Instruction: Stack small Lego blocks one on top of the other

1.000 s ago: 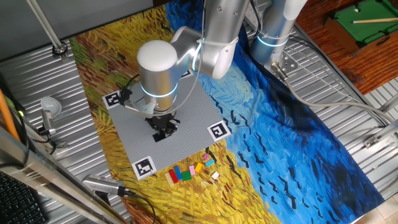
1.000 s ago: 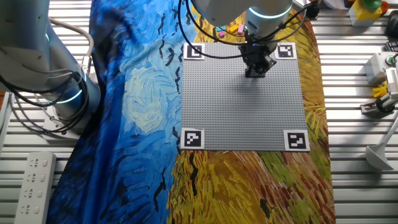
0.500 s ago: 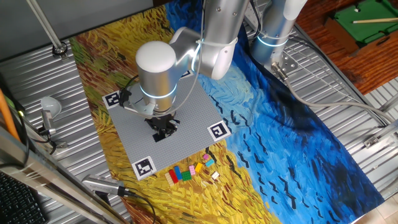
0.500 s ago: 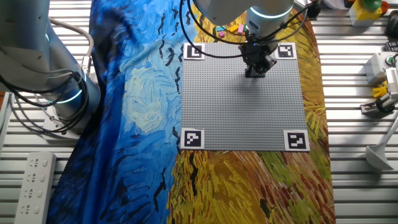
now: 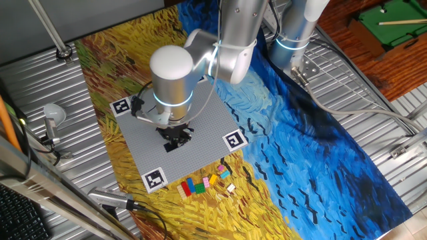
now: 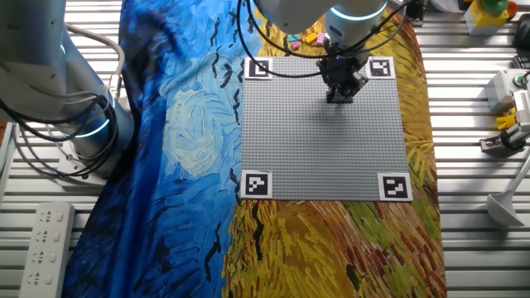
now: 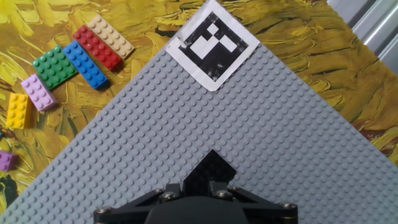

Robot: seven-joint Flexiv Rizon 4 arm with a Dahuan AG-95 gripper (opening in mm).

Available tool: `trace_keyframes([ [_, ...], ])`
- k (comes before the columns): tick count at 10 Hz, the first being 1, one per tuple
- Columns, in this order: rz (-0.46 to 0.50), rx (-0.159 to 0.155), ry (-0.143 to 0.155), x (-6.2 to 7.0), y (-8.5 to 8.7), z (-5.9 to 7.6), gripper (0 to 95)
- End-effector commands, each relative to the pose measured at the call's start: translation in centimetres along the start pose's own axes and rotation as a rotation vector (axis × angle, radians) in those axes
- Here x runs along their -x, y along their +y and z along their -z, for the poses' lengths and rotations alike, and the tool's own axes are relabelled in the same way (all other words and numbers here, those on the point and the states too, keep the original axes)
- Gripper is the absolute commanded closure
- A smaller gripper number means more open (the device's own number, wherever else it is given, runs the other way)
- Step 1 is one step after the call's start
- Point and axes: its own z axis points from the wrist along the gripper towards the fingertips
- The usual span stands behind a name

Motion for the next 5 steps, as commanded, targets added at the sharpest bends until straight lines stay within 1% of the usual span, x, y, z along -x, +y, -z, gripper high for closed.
trace_keyframes([
  [1, -0.012, 0.025, 0.015, 0.13, 0.19, 0.05, 76.0],
  [2, -0.011, 0.027, 0.016, 0.09, 0.24, 0.04, 76.0],
  [3, -0.015, 0.035, 0.015, 0.03, 0.39, 0.04, 76.0],
  [5, -0.015, 0.044, 0.004, -0.22, 0.76, 0.15, 76.0],
])
